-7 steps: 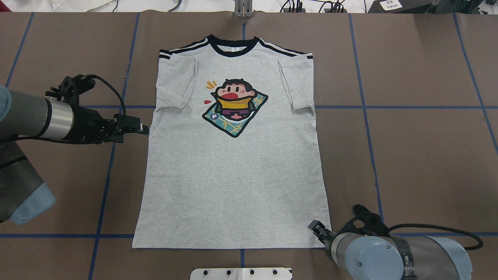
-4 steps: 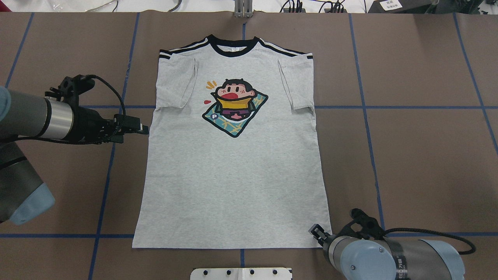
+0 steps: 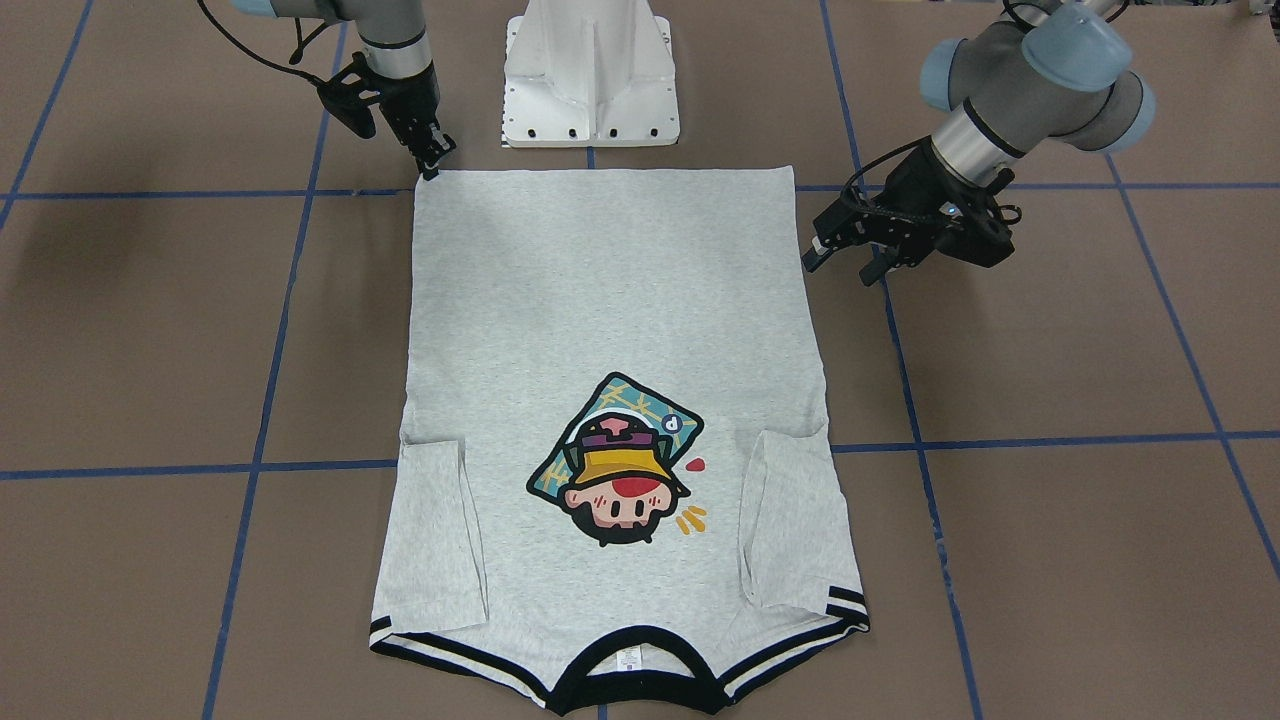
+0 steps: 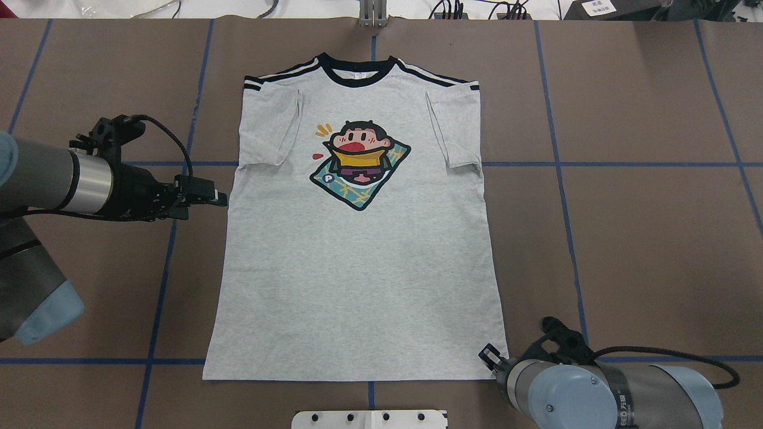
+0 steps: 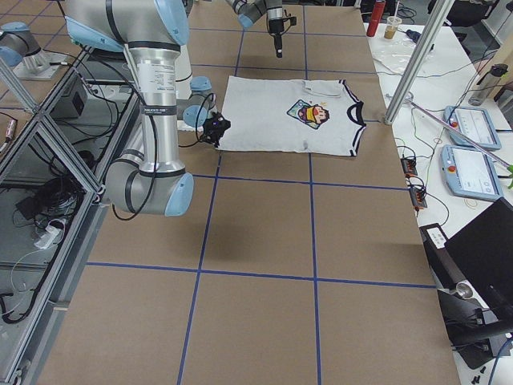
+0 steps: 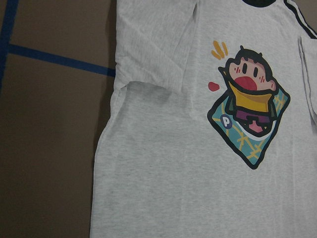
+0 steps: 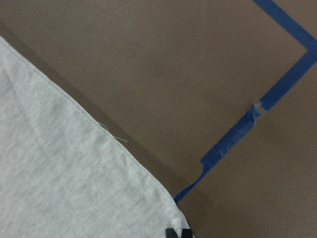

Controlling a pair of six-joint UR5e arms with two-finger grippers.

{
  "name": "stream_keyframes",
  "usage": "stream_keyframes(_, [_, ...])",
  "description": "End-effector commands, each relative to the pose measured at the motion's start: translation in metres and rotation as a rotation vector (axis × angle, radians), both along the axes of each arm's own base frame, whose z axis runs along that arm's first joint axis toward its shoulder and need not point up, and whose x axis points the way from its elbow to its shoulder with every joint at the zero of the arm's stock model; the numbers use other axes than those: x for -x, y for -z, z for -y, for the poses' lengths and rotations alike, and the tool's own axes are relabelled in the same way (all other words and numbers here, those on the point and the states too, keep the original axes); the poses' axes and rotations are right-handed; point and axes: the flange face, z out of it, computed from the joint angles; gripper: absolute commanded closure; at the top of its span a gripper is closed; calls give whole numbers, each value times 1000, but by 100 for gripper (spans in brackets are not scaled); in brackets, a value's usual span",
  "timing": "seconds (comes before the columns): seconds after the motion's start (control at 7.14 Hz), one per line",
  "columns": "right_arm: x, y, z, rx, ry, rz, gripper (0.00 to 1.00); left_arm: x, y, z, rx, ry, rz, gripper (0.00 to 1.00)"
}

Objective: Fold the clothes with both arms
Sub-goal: 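Grasp the hem corners nearest the robot with both grippers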

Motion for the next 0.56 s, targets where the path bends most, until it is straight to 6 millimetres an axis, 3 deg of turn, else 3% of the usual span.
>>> stream_keyframes(0.0, [-4,7,0,1,0,15,100,-37,1,-30,170,-8,-25,0])
stream_keyframes(0.14, [-5,9,1,-8,-8,19,100,-78,1,-89,241,47,-26,1])
stream_keyframes(0.28, [-6,10,2,-13,-12,20,100,-78,-2,-138,240,51,6,1])
stream_keyframes(0.42, [-6,9,2,-12,-11,19,100,-66,-7,-161,259,37,75,1])
